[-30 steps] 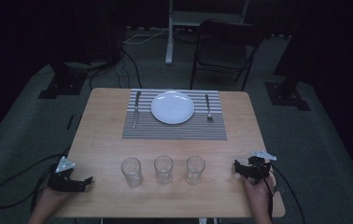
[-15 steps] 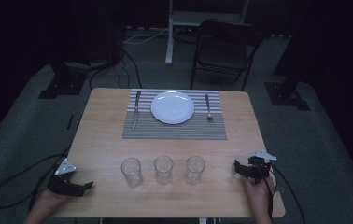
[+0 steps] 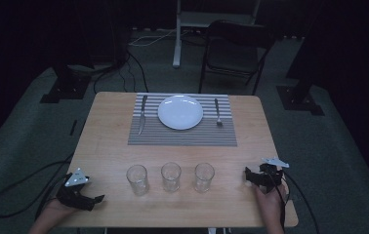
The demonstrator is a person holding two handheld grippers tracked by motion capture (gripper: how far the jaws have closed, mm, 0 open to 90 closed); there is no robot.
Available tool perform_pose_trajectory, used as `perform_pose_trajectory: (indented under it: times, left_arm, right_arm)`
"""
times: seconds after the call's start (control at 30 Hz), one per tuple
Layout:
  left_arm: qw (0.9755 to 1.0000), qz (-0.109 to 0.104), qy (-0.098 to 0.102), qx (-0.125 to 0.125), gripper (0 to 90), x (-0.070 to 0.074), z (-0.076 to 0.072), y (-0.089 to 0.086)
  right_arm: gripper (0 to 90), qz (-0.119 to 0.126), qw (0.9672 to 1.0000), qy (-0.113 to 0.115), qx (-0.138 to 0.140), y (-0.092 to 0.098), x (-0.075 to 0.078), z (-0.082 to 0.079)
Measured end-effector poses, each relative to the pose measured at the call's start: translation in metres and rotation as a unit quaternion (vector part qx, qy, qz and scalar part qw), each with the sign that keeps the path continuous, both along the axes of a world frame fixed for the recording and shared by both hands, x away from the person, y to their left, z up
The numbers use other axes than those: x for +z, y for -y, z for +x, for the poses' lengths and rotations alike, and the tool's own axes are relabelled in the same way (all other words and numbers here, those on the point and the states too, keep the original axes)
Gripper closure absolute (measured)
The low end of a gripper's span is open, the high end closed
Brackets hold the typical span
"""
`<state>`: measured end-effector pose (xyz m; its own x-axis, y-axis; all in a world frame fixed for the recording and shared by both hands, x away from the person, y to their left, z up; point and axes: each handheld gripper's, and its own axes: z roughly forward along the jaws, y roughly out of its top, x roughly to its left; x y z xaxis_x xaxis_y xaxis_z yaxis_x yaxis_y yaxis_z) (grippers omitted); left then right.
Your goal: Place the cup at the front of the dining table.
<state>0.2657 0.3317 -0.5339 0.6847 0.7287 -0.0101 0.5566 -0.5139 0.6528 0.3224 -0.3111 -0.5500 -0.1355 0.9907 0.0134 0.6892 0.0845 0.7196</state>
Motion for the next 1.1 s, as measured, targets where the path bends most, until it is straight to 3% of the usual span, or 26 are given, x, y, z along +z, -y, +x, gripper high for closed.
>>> perform_pose_trajectory:
  times: [0.53,0.73,0.93,1.1]
  left_arm:
    - [0.9980,-0.021,0.018,-0.056,4.1,0.004,-0.002,0.034]
    - [0.9961,-0.029,0.025,-0.079,4.1,0.005,-0.002,0.049]
    - [0.9948,-0.032,0.020,-0.094,4.2,0.004,0.001,0.058]
    - [0.9933,-0.045,0.022,-0.104,4.3,0.004,0.003,0.066]
  right_arm:
    - [12.0,0.000,1.0000,0.000,0.000,0.000,0.000,0.000]
    - [12.0,0.000,1.0000,0.000,0.000,0.000,0.000,0.000]
    - [12.0,0.000,1.0000,0.000,0.000,0.000,0.000,0.000]
    - [12.0,0.000,1.0000,0.000,0.000,0.000,0.000,0.000]
